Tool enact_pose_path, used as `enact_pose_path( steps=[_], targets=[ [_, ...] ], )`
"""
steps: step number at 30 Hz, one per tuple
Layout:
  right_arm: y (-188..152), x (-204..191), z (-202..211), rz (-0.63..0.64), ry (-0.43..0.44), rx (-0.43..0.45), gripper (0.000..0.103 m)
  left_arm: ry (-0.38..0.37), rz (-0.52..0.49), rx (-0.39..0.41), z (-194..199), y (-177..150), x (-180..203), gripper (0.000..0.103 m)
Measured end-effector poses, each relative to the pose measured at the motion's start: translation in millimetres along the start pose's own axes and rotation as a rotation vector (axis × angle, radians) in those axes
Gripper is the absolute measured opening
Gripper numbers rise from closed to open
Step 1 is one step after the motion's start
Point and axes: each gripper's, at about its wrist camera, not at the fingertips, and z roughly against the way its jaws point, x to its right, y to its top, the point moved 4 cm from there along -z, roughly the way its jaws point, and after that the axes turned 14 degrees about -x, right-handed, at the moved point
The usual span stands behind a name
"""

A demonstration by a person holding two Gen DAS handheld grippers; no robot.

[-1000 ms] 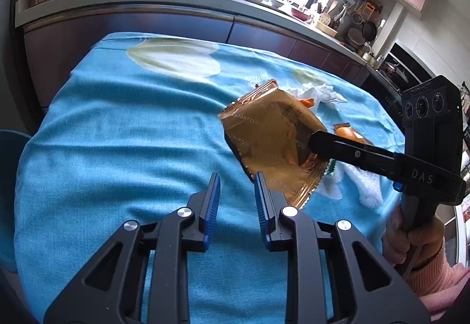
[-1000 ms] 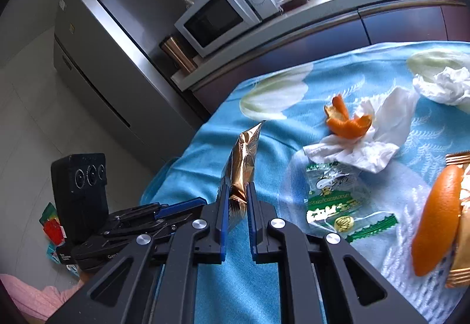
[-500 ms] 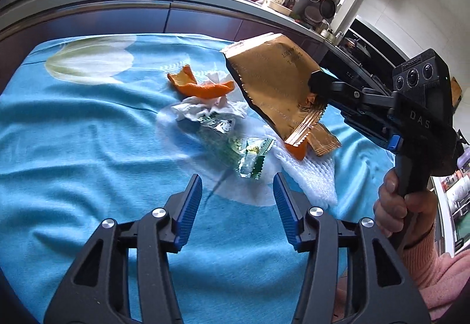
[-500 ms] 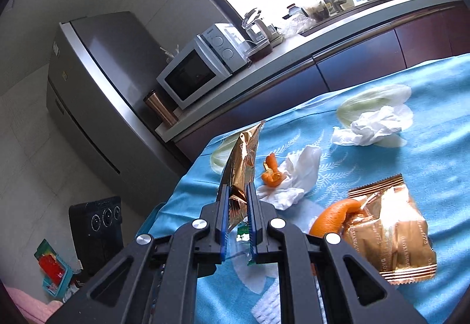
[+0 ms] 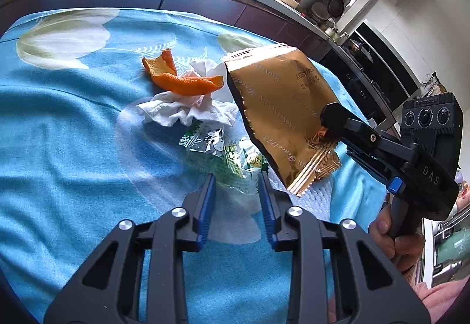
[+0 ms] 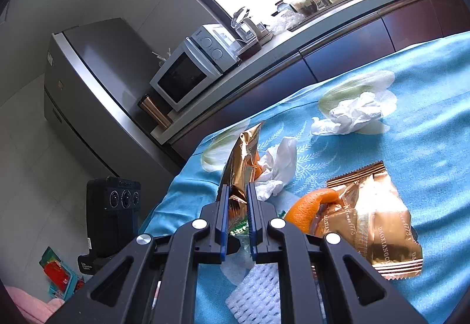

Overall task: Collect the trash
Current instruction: 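Grasp clear green candy wrapper with left tool while right tool holds gold packet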

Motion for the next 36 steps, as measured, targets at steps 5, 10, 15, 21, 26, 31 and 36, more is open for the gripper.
enact_pose_path(
  steps=[5,10,15,21,26,31,36],
  targets=[
    [-3.4,8.6,-0.7,-0.015,-0.009,-0.006,0.010,-0.009,-0.006,-0.003,-4.4,0.6,4.0,0.015],
    [-6.1,20.4,-0.5,-0.037,-0.033,-0.007,0.010,-0.007,-0.010,0.010,-3.3,2.9,7.0,0.033],
    [-8.7,26.5,-0.8,-0.050,-0.046,-0.008,0.010,-0.030,0.008,0.001,-7.5,12.7,5.5,0.034],
    [-8.6,27.6,2.2,-0.052,-0.046,-0.002,0.010,-0.041,0.032,-0.022,-18.1,16.9,-0.5,0.015],
    [-7.6,25.2,5.9,-0.045,-0.034,0.005,0.010,-0.030,0.011,-0.005,-14.9,12.3,4.2,0.001],
    [-6.1,15.3,8.1,-0.024,-0.012,0.013,0.010,-0.021,-0.010,0.008,-0.9,1.8,2.0,0.001],
    [-5.1,2.0,5.2,0.002,0.018,0.007,0.010,0.014,-0.014,0.033,21.2,-13.8,-3.7,0.001]
  ],
)
